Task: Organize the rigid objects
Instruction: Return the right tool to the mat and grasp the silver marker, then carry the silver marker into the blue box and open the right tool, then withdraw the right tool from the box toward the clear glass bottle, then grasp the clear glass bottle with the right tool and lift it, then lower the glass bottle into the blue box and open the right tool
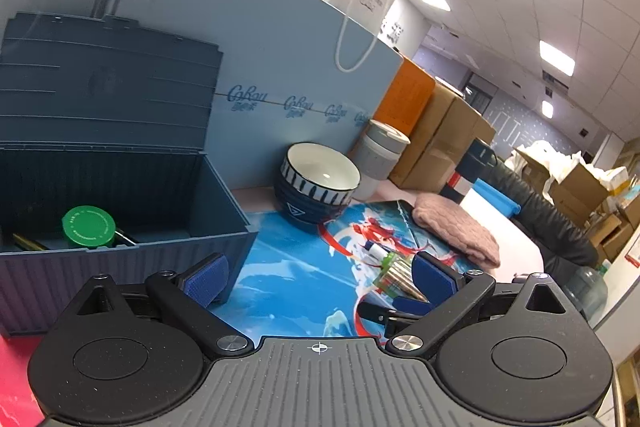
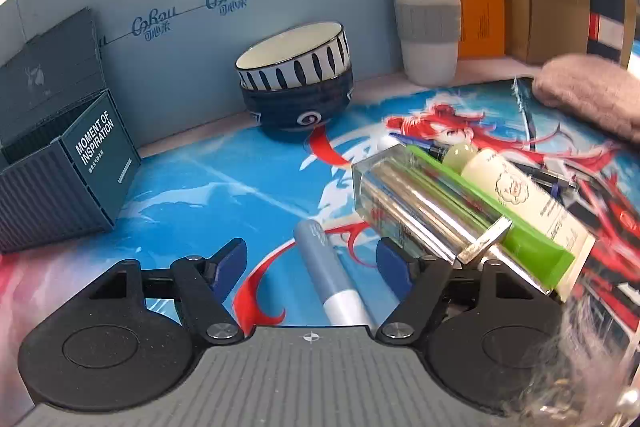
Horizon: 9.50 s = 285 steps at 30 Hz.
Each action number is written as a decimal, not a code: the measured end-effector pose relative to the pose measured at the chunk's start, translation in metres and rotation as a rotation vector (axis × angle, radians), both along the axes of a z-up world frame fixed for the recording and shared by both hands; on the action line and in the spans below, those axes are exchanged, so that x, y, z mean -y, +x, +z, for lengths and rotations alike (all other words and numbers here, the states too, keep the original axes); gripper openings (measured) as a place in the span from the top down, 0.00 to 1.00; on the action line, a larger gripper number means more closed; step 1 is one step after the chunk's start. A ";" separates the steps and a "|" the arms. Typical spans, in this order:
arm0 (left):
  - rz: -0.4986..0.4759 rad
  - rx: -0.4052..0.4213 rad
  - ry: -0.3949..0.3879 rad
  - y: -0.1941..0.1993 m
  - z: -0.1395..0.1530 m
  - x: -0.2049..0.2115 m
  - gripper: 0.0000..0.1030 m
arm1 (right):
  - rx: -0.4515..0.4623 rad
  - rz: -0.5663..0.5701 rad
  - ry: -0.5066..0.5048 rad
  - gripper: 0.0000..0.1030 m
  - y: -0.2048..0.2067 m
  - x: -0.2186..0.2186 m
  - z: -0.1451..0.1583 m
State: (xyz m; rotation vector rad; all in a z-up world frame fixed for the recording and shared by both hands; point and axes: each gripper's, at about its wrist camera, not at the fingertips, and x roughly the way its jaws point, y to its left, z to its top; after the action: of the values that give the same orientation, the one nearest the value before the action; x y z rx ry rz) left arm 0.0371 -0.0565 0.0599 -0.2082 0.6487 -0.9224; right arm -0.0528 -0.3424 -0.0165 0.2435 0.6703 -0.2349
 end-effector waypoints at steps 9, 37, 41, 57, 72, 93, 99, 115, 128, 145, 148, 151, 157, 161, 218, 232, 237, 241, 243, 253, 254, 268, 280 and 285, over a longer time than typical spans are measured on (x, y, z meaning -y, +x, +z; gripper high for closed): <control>0.055 0.014 -0.044 0.002 0.010 -0.019 0.03 | 0.013 0.008 -0.011 0.84 0.003 0.002 0.002; 0.428 -0.028 -0.179 0.036 0.014 -0.111 0.03 | 0.458 0.458 0.080 0.84 0.069 -0.131 0.118; 0.466 -0.049 -0.199 0.041 0.011 -0.123 0.02 | 0.388 0.498 0.127 0.84 0.099 -0.154 0.104; 0.481 -0.108 -0.199 0.056 -0.003 -0.131 0.02 | 0.133 0.546 0.124 0.84 0.143 -0.212 0.054; 0.483 -0.101 -0.200 0.055 -0.002 -0.131 0.02 | 0.106 0.510 0.061 0.72 0.137 -0.211 0.051; 0.547 -0.020 -0.142 0.046 0.009 -0.126 0.02 | 0.308 0.406 -0.021 0.23 0.084 -0.187 0.090; 0.522 0.018 -0.110 0.040 0.016 -0.114 0.02 | 0.371 0.353 -0.033 0.20 0.060 -0.166 0.102; 0.298 0.224 -0.036 -0.016 0.039 -0.051 0.02 | 0.419 0.061 -0.020 0.16 -0.040 -0.053 0.083; -0.078 0.175 0.042 -0.056 0.000 0.066 0.02 | 0.421 -0.127 0.087 0.14 -0.103 0.034 0.047; -0.278 0.197 0.276 -0.065 -0.077 0.175 0.04 | 0.600 -0.388 0.356 0.13 -0.131 0.096 0.010; -0.267 0.159 0.249 -0.063 -0.074 0.192 0.03 | 0.615 -0.421 0.433 0.13 -0.135 0.108 0.001; -0.186 0.129 0.275 -0.058 -0.071 0.197 0.03 | 0.570 -0.346 0.437 0.13 -0.129 0.111 0.003; -0.056 0.103 0.362 -0.037 -0.065 0.180 0.03 | 0.397 -0.113 0.262 0.16 -0.102 0.104 0.021; -0.065 0.046 0.351 -0.029 -0.064 0.159 0.03 | 0.318 0.016 0.362 0.27 -0.088 0.109 0.021; 0.232 -0.012 -0.211 0.015 0.016 -0.074 0.03 | 0.384 0.229 0.090 0.66 0.039 -0.051 0.134; 0.393 -0.134 -0.345 0.050 -0.001 -0.144 0.03 | 0.419 0.465 0.107 0.66 0.125 -0.153 0.130; 0.432 -0.132 -0.358 0.050 -0.003 -0.149 0.03 | 0.408 0.518 0.017 0.66 0.140 -0.177 0.108; 0.439 -0.125 -0.353 0.050 -0.003 -0.150 0.03 | 0.450 0.604 -0.150 0.66 0.141 -0.198 0.096; 0.441 -0.125 -0.348 0.052 -0.004 -0.149 0.03 | 0.455 0.623 -0.186 0.66 0.146 -0.202 0.094; 0.449 -0.146 -0.337 0.058 -0.008 -0.148 0.03 | 0.444 0.673 -0.397 0.66 0.154 -0.220 0.075; 0.449 -0.147 -0.336 0.058 -0.009 -0.147 0.03 | 0.435 0.682 -0.401 0.66 0.154 -0.219 0.073; 0.442 -0.154 -0.323 0.060 -0.010 -0.145 0.03 | 0.294 0.801 -0.353 0.66 0.160 -0.226 0.057; 0.440 -0.152 -0.328 0.059 -0.009 -0.147 0.03 | 0.227 0.745 -0.172 0.62 0.169 -0.221 0.068; 0.443 -0.149 -0.338 0.058 -0.009 -0.149 0.03 | 0.211 0.775 -0.124 0.60 0.174 -0.231 0.060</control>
State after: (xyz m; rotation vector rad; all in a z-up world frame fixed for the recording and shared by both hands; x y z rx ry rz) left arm 0.0950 0.0922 0.0510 -0.6999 0.5492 -0.5844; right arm 0.1209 -0.1115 0.0437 -0.1192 0.4968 0.4860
